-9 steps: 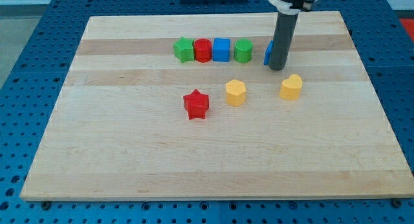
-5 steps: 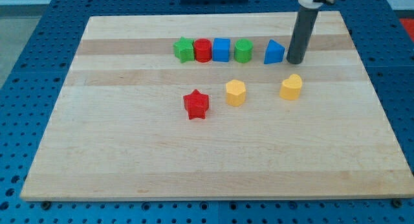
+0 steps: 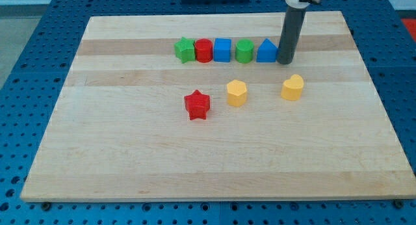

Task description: Slide the blue triangle closer to the green circle

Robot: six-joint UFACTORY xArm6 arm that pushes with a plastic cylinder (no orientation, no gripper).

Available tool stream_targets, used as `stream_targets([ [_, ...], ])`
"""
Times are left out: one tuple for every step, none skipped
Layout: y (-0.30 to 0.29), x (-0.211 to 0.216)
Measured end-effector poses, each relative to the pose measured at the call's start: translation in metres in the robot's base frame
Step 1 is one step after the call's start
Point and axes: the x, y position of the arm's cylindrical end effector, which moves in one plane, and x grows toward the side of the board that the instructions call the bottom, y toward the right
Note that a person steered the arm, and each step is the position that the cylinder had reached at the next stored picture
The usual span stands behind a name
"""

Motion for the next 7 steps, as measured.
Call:
stream_targets([
  [-0.001,0.0],
  [-0.001,0.0],
  [-0.001,-0.002],
  [-0.001,-0.011],
  [-0.001,-0.015],
  [-0.001,-0.016],
  [-0.001,-0.016],
])
